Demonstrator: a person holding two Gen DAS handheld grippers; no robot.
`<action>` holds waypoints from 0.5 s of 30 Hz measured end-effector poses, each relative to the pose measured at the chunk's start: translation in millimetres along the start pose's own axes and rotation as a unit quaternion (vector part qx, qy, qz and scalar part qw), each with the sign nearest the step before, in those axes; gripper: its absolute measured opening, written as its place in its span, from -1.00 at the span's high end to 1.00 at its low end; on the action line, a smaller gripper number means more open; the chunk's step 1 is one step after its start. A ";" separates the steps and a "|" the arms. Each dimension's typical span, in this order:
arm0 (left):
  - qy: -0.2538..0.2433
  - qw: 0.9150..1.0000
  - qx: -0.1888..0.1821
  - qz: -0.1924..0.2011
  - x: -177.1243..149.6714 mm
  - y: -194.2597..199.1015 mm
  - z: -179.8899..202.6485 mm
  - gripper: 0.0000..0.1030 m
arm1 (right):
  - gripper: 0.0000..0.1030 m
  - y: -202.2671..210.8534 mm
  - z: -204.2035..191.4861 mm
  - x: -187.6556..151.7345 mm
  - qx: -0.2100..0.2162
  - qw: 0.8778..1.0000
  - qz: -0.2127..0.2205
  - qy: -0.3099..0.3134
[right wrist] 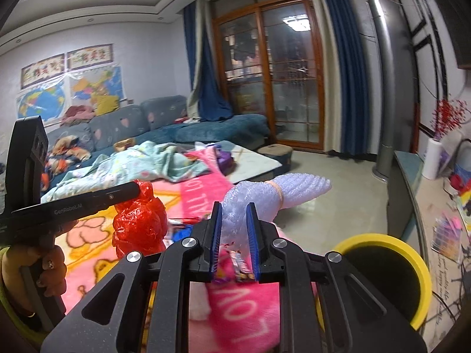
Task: Collect trash
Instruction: 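Carry the red bag in the left gripper while the right gripper carries the foam net to the yellow bin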
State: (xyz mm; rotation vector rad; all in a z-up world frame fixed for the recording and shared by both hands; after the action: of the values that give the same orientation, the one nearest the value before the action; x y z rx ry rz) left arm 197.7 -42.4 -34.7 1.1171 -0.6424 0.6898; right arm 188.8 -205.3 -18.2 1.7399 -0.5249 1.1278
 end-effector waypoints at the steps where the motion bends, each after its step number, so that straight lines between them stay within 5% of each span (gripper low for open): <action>1: -0.007 1.000 -0.002 -0.003 0.5 -5.2 7.4 0.82 | 0.68 1.4 6.1 -1.4 -0.005 1.000 0.000 -0.004; 15: -0.051 0.998 -0.023 -0.018 3.0 -49.6 70.1 0.82 | 0.68 22.2 70.3 -25.1 -0.049 0.997 -0.005 -0.058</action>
State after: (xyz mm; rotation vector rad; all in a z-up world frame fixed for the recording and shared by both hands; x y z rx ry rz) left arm 229.6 -122.1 -39.4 1.1247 -0.7193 0.5866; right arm 191.9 -280.8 -36.9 1.7277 -0.6317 0.9817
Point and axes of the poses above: each gripper's, at about its wrist camera, not at the fingertips, and y roughly against the way its jaws point, z to its right, x to its top, the point moved 9 cm from there along -y, roughly the way its jaws point, and after that the axes turned 8 degrees about -z, right-handed, at the moved point
